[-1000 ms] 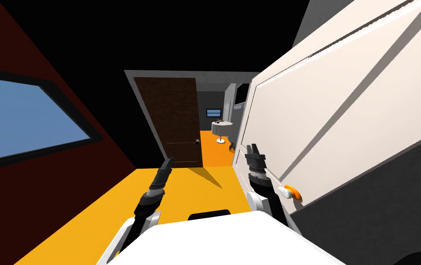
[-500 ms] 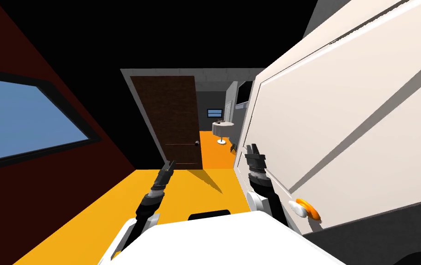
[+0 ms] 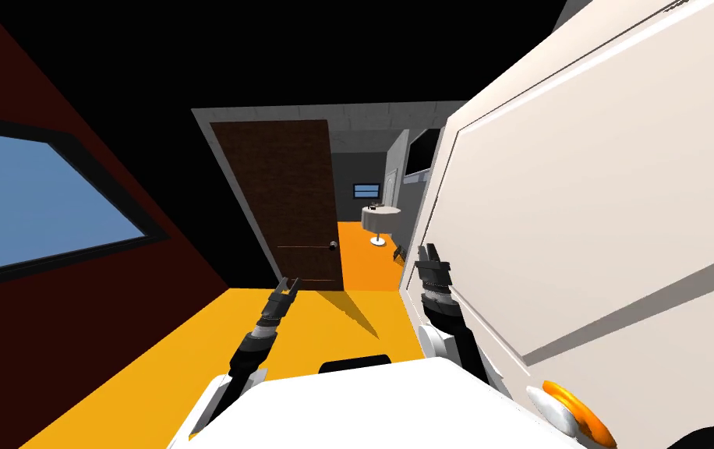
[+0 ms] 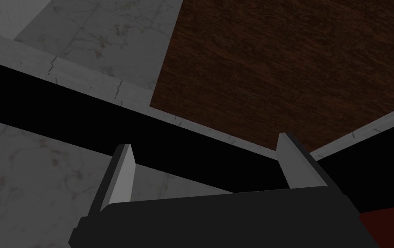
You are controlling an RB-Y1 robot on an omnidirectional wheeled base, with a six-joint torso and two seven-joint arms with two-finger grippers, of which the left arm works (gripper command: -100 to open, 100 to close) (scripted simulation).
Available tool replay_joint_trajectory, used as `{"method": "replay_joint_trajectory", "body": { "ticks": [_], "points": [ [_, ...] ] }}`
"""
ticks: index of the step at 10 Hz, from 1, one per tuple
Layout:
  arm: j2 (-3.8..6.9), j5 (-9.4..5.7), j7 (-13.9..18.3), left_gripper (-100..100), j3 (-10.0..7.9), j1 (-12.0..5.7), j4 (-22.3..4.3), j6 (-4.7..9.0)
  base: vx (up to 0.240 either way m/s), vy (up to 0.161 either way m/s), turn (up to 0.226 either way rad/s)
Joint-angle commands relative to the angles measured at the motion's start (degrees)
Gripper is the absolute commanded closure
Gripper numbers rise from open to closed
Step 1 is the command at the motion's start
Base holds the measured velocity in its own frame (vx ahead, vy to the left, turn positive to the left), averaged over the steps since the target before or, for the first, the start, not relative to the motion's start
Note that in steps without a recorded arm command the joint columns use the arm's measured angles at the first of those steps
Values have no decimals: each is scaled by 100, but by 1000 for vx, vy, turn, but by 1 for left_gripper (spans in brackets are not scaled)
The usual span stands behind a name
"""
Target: Pull the door open
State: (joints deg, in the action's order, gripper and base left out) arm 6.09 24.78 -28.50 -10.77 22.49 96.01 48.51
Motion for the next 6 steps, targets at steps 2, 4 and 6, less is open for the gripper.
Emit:
{"method": "replay_joint_trajectory", "body": {
  "ticks": [2,4,6],
  "points": [
    [-16,180,-171,-100,-81,-65,-272,97,84,-43,38],
    [-19,313,-283,-100,-145,-108,-456,157,92,-22,36],
    [-22,445,-394,-100,-210,-150,-639,217,90,-38,37]
  ]
}}
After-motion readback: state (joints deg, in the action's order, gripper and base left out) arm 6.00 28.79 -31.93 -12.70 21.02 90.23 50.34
